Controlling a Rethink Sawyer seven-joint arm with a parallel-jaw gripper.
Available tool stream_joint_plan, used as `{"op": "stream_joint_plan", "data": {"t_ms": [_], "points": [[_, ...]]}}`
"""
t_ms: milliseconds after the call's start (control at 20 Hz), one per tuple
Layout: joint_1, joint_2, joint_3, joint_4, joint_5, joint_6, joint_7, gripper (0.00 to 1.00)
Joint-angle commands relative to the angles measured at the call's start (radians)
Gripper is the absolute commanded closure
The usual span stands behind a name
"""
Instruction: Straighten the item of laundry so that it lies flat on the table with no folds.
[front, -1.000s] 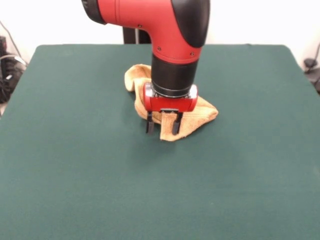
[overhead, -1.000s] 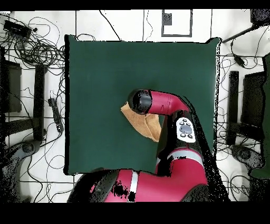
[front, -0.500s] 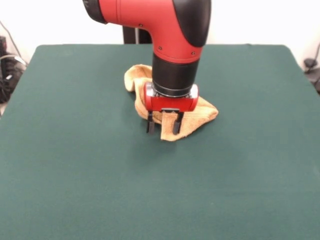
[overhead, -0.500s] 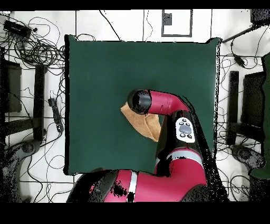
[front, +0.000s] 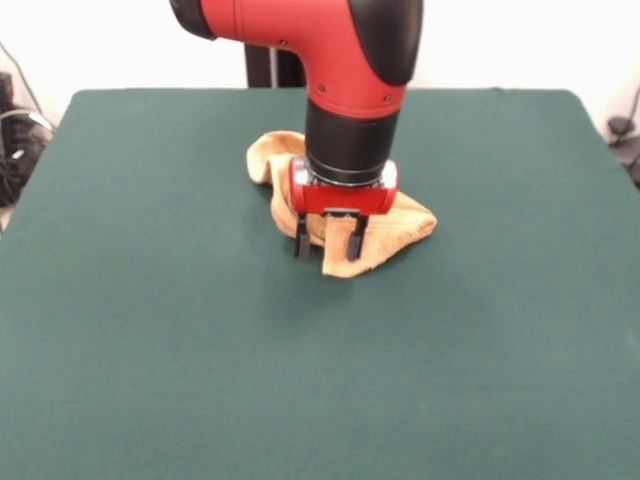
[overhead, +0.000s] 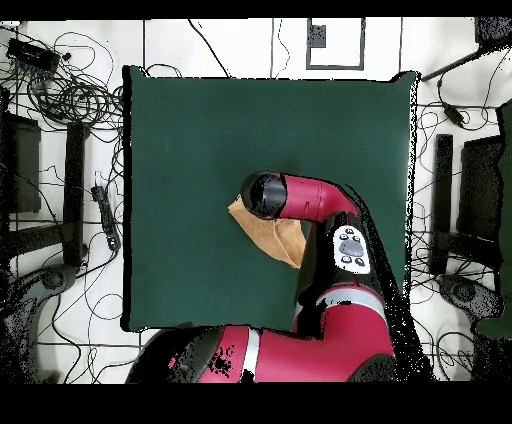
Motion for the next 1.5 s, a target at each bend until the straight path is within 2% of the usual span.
{"op": "stream_joint_plan", "data": {"t_ms": [50,850,1350,1500], "points": [[0.034,-0.001,0.046,0.206,-0.002,-0.053,0.198,0.0],[0.033,-0.008,0.039,0.229,0.005,-0.06,0.186,0.0],[0.026,-0.001,0.05,0.199,0.0,-0.059,0.163,0.0],[0.027,0.026,0.052,0.159,0.004,-0.062,0.161,0.0]]}}
